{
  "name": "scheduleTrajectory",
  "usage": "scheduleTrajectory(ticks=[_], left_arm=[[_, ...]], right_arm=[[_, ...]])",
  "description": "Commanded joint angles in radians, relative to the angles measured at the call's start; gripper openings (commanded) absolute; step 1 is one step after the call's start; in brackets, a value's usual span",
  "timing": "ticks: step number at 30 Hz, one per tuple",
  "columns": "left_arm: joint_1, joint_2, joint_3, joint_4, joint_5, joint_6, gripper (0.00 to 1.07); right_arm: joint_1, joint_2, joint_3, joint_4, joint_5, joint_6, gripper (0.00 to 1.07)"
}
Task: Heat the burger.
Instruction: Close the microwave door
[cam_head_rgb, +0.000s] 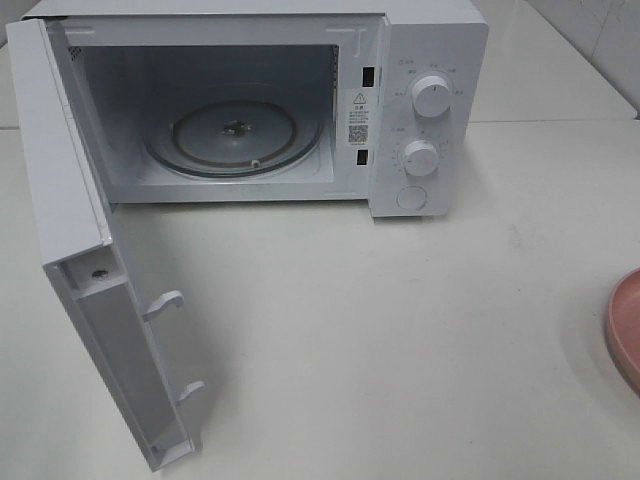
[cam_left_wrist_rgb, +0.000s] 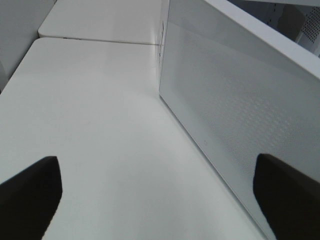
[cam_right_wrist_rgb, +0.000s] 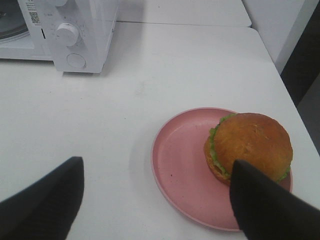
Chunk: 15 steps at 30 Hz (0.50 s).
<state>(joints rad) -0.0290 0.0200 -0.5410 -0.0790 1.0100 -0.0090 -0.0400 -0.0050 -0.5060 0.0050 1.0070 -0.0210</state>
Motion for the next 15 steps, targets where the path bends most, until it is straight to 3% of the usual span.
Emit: scheduleTrajectory(ticks=[1,4,6,7,9,10,12,13,14,15], left_arm=[[-0.006,0.077,-0.007,-0.009,-0.097,-0.004,0.85],[-0.006,0.119,-0.007,-0.008,-0.12,-0.003,0.77],[-0.006,0.194,-0.007,0.001,-0.16,-0.003,0.62],[-0.006,0.194,-0.007,0.001,-0.16,-0.003,0.62],[-0.006,0.271,-0.007,0.014,-0.194,-0.003,0.45],[-0.006,0.271,-0.007,0.014,-0.194,-0.003,0.45],[-0.006,0.345,0.002,0.024,-0.244,-0.003,0.26],[-0.006,0.345,0.002,0.024,-0.244,-0.003,0.26],[-0.006,0.397,0.018,0.029,-0.306,-0.003,0.09],[-0.006,0.397,0.018,0.029,-0.306,-0.003,0.09]], right_arm=[[-0.006,-0.026,0.005,0.001,-0.014,0.006,0.76],[-0.006,-0.026,0.005,0.001,-0.014,0.006,0.76],[-0.006,-0.026,0.005,0.001,-0.014,0.006,0.76],[-0.006,-0.026,0.005,0.001,-0.014,0.006,0.76],[-0.006,-0.026,0.005,0.001,-0.014,0.006,0.76],[-0.006,-0.026,0.005,0.001,-0.014,0.006,0.76],[-0.006,-0.026,0.005,0.001,-0.014,0.006,0.76],[-0.006,-0.026,0.005,0.001,-0.014,0.006,0.76],[-0.006,-0.026,0.005,0.001,-0.014,0.006,0.76],[-0.006,-0.026,0.005,0.001,-0.014,0.006,0.76]])
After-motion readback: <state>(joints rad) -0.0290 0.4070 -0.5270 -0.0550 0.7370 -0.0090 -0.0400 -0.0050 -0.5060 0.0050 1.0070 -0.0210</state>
